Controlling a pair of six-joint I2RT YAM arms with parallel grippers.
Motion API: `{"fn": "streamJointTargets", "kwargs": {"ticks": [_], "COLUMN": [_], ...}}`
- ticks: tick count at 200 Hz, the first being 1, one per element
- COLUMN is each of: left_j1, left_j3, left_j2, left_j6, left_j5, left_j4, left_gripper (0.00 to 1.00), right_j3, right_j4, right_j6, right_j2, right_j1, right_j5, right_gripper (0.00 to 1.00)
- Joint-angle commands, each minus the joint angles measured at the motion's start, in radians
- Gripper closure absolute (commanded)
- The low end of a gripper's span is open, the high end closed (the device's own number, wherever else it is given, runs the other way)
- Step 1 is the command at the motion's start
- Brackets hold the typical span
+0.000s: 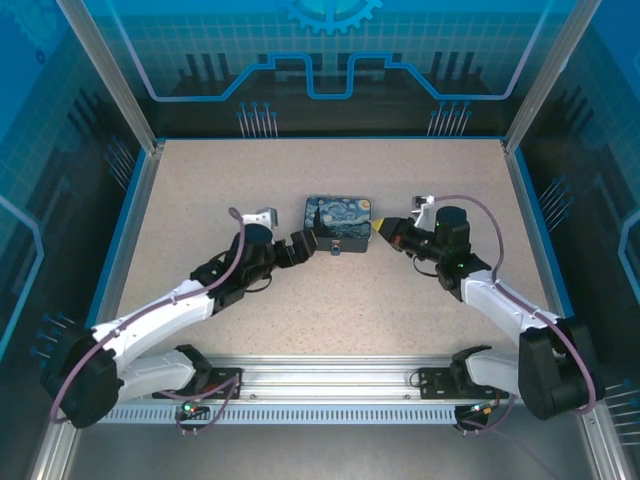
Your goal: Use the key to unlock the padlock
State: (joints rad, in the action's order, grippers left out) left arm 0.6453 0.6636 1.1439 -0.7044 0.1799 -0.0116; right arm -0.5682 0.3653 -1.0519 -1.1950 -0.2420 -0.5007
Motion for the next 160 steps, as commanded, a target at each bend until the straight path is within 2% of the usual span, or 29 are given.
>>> {"fn": "streamJointTargets", "kwargs": {"ticks": [1, 35, 74, 115, 138, 160], "left_j1": [0.034, 0.066, 0.067, 0.067, 0.068, 0.067], "left_j3": [-0.013, -0.005, -0.018, -0.057, -0.072, -0.100], "left_j2": [0.082, 0.248, 0.367, 0.408, 0.399, 0.365], "left_j6": [0.073, 0.107, 0.141, 0.158, 0.165, 0.151], "left_j5": [-0.027, -0.025, -0.023, -0.015, -0.025, -0.020], "left_j4": [-0.023, -0.158, -0.291, -0.363, -0.347, -0.340], "left_gripper": [0.01, 0.01, 0.01, 0.01, 0.01, 0.01], "right_j3": [-0.006, -0.091, -0.255, -0.395, -0.491, -0.650], "right_j4": [-0.059, -0.068, -0.133, -0.009, 0.062, 0.004], "right_j6": [0.021, 0.007, -0.001, -0.107, -0.181, -0.171], "right_j2": [0.000, -0.084, -0.277, -0.523, -0.652, -0.763], "right_j1": [0.066, 0.121, 0.126, 0.127, 0.111, 0.081], "right_j5": [0.013, 0.018, 0.097, 0.110, 0.110, 0.117], "right_gripper": [1.00, 1.00, 1.00, 1.00, 1.00, 1.00]}}
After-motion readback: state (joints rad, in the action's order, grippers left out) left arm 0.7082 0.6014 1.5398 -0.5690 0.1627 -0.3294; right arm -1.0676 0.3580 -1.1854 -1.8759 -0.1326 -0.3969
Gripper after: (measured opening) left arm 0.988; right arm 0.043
